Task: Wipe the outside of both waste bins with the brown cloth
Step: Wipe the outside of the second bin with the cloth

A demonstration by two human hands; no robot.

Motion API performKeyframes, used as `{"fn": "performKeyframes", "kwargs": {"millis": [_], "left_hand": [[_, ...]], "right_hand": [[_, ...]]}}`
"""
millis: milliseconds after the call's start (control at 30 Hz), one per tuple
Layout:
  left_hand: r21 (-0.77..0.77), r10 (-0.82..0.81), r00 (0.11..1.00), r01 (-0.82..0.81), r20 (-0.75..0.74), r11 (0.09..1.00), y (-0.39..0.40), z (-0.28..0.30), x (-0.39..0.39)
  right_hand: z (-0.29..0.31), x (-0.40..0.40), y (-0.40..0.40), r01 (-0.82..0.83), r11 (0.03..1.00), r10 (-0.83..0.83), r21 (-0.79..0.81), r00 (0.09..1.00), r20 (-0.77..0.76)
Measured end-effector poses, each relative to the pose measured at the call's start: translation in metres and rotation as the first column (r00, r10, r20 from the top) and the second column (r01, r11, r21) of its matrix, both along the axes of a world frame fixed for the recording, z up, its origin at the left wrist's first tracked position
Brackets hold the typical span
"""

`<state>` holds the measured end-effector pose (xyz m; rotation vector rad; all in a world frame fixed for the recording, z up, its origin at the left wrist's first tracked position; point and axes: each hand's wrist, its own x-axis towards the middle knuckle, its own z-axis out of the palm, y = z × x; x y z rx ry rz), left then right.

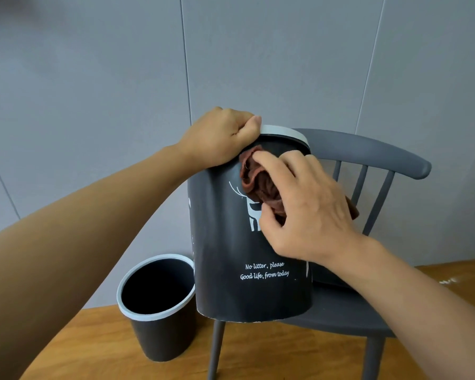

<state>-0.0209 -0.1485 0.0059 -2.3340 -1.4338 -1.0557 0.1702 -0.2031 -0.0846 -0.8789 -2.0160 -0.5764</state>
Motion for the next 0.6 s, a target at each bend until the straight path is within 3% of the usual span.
{"fn": "performKeyframes", "kwargs": {"millis": [167,367,433,600], "left_hand": [[0.011,-0.002,1.000,0.002,-0.024,1.000,-0.002,0.000,0.006],[0.010,-0.004,0.999,0.004,-0.031,1.000,-0.001,0.001,0.006],[0.014,-0.006,0.999,0.006,-0.041,1.000,-0.002,0.001,0.008],[0.009,-0.015,0.999,0.015,-0.031,1.000,-0.004,0.002,0.009]], "right_hand": [[0.001,-0.006,-0.003,0.005,0.999,-0.006,0.038,0.999,0.051],[-0.036,0.000,-0.033,-0.193,0.981,0.190,-0.027,0.920,0.343],[-0.029,0.002,-0.029,-0.182,0.983,0.172,0.002,0.934,0.313],[0.014,-0.003,0.004,0.013,0.997,-0.015,0.074,1.000,0.026]]}}
